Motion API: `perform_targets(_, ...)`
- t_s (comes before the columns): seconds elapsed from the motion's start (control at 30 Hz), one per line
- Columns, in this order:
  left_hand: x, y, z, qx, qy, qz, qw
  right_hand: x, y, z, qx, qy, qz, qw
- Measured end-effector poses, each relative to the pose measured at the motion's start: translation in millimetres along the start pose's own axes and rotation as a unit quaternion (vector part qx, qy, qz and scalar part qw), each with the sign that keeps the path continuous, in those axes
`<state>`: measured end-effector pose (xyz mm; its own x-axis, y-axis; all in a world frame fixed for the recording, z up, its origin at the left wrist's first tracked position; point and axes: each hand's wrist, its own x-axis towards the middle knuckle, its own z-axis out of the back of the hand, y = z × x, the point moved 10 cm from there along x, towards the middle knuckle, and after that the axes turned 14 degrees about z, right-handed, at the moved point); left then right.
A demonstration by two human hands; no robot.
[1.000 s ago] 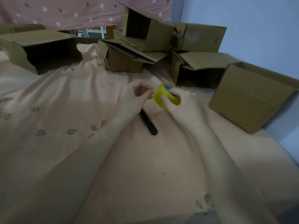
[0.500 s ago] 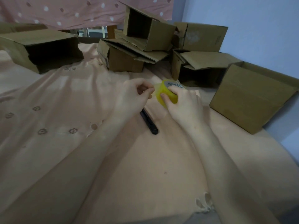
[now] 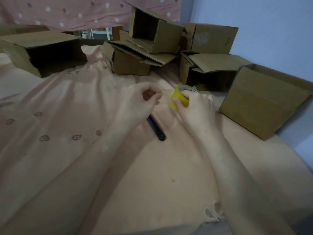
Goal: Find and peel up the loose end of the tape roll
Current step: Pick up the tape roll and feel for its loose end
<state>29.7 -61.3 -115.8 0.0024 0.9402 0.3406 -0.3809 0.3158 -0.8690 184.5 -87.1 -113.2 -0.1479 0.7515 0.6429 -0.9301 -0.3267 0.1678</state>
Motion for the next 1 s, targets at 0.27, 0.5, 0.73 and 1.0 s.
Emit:
perform_targets(0.27,11.7,21.3,6.0,0.016,-0.017,0.015,1.000,-3.3,-5.9,-6.3,0.043,0.020,-0.012,0.999)
perform_targets(0.5,19.9,38.1,3.5,0.009,0.003,0.043,0.999,-9.3,-4.9,-9.5,0.061,0.065,-0.008,0.996)
perform_targets(0.73,22.8,34.4,1.3,-0.008,0.004,0.035,0.999,-5.3,-3.9,-3.2,0.059,0.027,-0.011,0.998)
perform_targets(1.0,14.9,12.7,4.5,0.000,-0.020,-0.012,1.000,-0.5,2.6,5.4,0.017,-0.018,-0.008,1.000)
